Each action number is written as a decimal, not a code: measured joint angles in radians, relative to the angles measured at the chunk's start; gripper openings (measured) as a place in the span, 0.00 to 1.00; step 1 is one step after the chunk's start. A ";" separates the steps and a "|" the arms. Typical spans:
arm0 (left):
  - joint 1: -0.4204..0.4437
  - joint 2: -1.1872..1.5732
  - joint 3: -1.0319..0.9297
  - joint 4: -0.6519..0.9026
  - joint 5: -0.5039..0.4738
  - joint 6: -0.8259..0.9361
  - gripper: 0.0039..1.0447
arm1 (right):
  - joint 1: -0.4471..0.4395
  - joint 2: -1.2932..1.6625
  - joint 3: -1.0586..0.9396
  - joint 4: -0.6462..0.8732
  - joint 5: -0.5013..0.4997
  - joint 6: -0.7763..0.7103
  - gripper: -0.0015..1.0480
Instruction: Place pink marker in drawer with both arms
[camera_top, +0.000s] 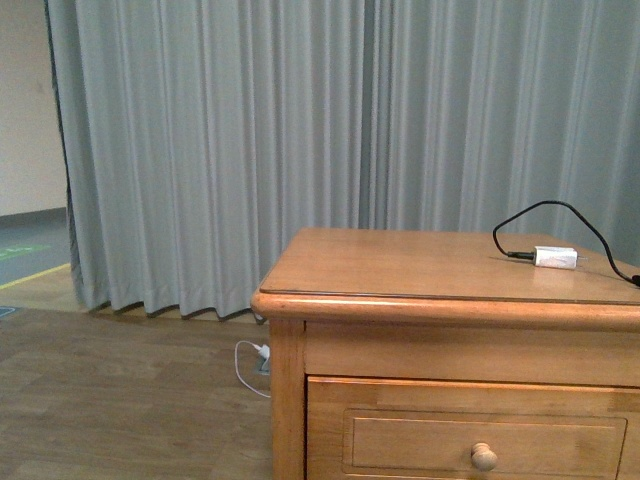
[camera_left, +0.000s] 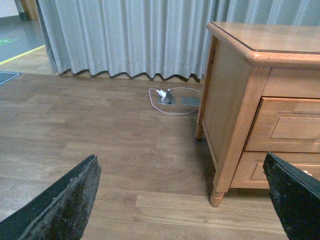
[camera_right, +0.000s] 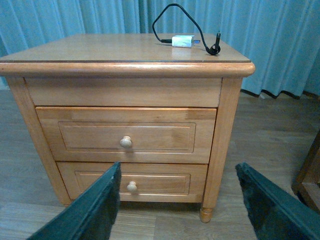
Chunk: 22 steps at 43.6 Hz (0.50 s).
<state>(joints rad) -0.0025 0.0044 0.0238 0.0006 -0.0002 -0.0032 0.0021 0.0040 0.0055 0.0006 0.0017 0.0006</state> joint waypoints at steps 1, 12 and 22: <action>0.000 0.000 0.000 0.000 0.000 0.000 0.94 | 0.000 0.000 0.000 0.000 0.000 0.000 0.74; 0.000 0.000 0.000 0.000 0.000 0.000 0.94 | 0.000 0.000 0.000 0.000 0.000 0.000 0.92; 0.000 0.000 0.000 0.000 0.000 0.000 0.94 | 0.000 0.000 0.000 0.000 0.000 0.000 0.92</action>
<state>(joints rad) -0.0025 0.0044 0.0238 0.0006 -0.0002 -0.0032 0.0021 0.0040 0.0055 0.0006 0.0017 0.0010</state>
